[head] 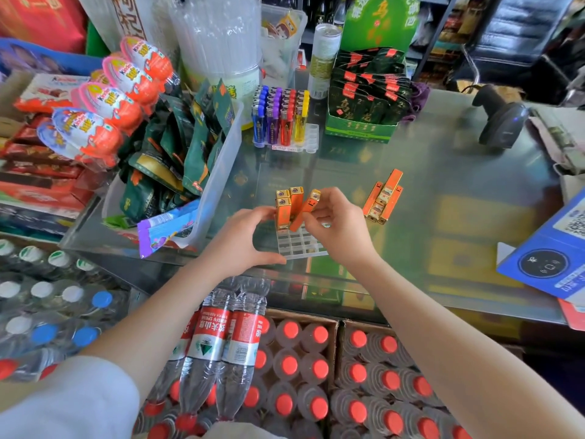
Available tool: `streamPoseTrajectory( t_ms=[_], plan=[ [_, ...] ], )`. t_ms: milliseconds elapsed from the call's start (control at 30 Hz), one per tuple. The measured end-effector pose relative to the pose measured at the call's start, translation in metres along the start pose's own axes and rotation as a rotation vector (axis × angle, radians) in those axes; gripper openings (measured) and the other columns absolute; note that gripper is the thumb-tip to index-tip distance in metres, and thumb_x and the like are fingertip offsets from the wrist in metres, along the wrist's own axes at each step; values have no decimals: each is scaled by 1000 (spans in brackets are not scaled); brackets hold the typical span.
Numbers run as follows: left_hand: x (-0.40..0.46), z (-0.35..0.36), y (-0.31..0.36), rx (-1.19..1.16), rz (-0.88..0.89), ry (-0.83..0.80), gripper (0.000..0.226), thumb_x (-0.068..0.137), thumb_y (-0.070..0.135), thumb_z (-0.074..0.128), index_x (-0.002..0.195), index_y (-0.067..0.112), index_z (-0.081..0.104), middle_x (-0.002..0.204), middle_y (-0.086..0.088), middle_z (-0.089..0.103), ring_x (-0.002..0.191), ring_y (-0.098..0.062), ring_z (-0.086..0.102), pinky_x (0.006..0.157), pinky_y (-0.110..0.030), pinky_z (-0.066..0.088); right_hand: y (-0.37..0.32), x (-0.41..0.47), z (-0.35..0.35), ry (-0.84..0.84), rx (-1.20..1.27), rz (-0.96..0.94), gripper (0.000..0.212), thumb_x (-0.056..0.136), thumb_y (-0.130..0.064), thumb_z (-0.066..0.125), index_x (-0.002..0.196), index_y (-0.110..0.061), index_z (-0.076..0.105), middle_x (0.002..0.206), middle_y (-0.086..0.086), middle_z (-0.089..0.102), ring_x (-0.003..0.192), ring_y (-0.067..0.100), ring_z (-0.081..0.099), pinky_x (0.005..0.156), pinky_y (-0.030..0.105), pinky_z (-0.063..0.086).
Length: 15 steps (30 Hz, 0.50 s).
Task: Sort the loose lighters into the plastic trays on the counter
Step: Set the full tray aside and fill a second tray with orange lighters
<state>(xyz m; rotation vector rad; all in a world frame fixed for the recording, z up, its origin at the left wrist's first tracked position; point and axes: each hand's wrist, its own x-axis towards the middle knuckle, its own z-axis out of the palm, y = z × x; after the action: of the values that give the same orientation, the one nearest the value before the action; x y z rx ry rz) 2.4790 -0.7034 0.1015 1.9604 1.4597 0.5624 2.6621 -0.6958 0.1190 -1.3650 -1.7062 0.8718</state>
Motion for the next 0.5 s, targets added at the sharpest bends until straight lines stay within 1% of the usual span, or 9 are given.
streamPoseTrajectory(
  t_ms=[100,167,267,333,400,433,467,500],
  plan=[
    [0,0,1,15,18,-3,76,60,34,82,126,24,45,120,8,52,114,-10,41,89,-19,28,-7,2,4,37,-143,1,20,78,-16,67,84,-14,48,76,-3,61,75,17,62,71,29,55],
    [1,-1,2,24,16,-17,75,60,34,81,126,25,45,121,6,52,115,-10,40,88,-20,28,-11,1,7,68,-183,16,22,78,-19,67,82,-14,46,77,-1,61,74,19,62,70,37,55],
    [2,-4,3,39,-3,-38,78,59,37,82,127,26,44,120,7,48,117,-9,38,91,-20,27,-13,-2,12,41,-253,-13,25,81,-23,65,82,-15,41,80,2,62,73,20,60,68,42,53],
    [3,-4,3,44,-5,-42,80,58,37,82,127,26,43,121,6,48,118,-10,39,92,-20,27,-13,-4,13,44,-250,-4,25,81,-22,64,81,-15,41,79,2,62,72,20,60,66,38,53],
    [3,-4,3,39,-4,-40,80,58,36,82,127,24,44,124,2,49,119,-13,40,93,-21,28,-10,-4,11,117,-140,86,23,80,-18,66,78,-16,43,73,-2,60,67,12,59,62,22,52],
    [3,-4,3,40,-6,-39,79,58,36,83,126,24,44,125,1,49,119,-13,40,93,-22,28,-9,-3,10,159,-77,139,23,79,-17,66,75,-17,43,71,-6,59,65,7,58,58,14,48],
    [3,-3,2,41,-12,-39,80,58,37,82,126,25,44,126,1,49,119,-14,40,94,-23,29,-8,-3,10,192,-30,183,24,79,-16,66,73,-20,43,70,-8,58,64,3,56,56,11,44],
    [4,-3,2,43,-17,-41,80,58,38,82,126,26,44,126,1,49,119,-14,41,95,-24,29,-7,-3,10,206,-7,209,24,80,-16,66,72,-21,43,69,-9,58,63,2,56,56,13,43]
  ],
)
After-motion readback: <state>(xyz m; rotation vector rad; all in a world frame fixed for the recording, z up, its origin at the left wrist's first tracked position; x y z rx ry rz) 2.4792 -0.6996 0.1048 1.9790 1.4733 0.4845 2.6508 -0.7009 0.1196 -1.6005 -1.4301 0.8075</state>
